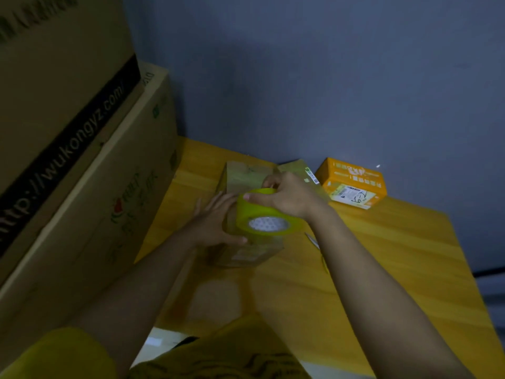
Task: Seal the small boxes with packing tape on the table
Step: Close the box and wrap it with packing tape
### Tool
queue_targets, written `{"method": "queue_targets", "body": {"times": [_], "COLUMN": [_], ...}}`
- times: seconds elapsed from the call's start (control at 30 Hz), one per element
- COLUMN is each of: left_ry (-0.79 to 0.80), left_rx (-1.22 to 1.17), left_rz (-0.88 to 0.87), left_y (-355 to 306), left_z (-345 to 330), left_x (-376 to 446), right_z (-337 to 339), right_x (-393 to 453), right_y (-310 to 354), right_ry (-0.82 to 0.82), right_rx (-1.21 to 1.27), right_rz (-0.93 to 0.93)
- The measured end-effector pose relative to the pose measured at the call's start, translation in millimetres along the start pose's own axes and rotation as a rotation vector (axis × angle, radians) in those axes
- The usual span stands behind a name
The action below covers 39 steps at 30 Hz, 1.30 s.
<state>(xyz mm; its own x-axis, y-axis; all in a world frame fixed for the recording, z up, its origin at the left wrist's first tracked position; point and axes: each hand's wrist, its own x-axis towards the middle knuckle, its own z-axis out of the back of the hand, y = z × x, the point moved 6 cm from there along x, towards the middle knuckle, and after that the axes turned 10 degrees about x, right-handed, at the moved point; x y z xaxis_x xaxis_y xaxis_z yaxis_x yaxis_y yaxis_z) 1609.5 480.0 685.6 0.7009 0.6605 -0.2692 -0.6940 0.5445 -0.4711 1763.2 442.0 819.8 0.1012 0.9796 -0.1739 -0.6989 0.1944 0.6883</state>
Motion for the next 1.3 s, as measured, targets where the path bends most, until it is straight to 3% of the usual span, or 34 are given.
{"method": "queue_targets", "body": {"times": [0.13,0.23,0.43,0.73,0.87,1.03,1.17,1.3], "left_ry": [0.005,0.053,0.059,0.082,0.034,-0.304,-0.301,-0.289], "left_rx": [-0.042,-0.066,-0.105,-0.314,-0.352,-0.127,-0.102,-0.058], "left_rz": [0.022,0.014,0.008,0.007,0.065,0.363,0.561,0.484], "left_y": [15.3,1.0,-0.5,-6.0,-10.9,-37.7,-43.9,-35.6], "left_z": [-5.5,-8.6,-5.6,-7.8,-2.7,6.2,-12.7,-9.8], "left_x": [-2.1,3.4,6.9,10.4,12.1,26.2,35.1,39.6], "right_z": [50.8,56.7,19.6,-18.3,-21.7,-30.6,-28.5,-33.6], "right_x": [-11.3,-20.6,-4.9,22.6,14.1,0.7,-18.0,-33.6], "right_y": [-39.1,-91.4,-161.9,-192.4,-204.2,-202.7,-209.9,-233.8], "right_ry": [-0.024,0.035,0.09,0.311,0.248,0.14,0.002,-0.037], "right_rx": [-0.389,-0.256,0.063,0.1,0.134,0.142,0.365,0.49], "right_rz": [-0.238,-0.39,-0.519,-0.48,-0.414,-0.388,-0.353,-0.351]}}
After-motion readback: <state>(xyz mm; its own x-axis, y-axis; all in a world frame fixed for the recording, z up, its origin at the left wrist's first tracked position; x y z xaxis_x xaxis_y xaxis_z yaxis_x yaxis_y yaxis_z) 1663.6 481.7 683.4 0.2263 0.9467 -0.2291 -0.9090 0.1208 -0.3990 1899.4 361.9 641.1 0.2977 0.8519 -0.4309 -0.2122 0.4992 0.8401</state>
